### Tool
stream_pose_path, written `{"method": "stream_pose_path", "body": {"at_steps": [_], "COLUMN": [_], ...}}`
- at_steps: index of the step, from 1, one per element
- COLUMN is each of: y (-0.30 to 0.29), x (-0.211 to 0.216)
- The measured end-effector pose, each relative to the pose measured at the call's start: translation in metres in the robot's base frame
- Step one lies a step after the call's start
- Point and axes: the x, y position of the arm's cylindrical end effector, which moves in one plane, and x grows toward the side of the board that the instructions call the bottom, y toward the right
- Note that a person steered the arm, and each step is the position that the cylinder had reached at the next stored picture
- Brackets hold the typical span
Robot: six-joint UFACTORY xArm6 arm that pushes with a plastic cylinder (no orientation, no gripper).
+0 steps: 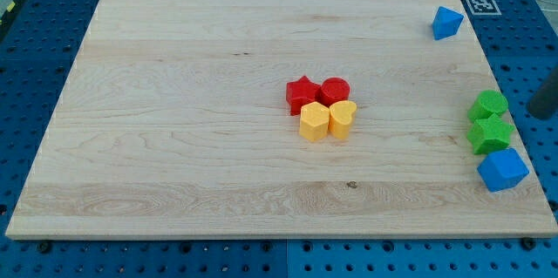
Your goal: Place the green star diagonally to the top right of the yellow heart
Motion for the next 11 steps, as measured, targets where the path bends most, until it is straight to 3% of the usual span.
{"method": "stream_pose_path", "body": {"at_steps": [1, 5, 7, 9, 11], "y": [0.000, -0.064, -0.095, -0.108, -0.146], "x": [0.036, 0.052, 0.024, 0.048, -0.009]}}
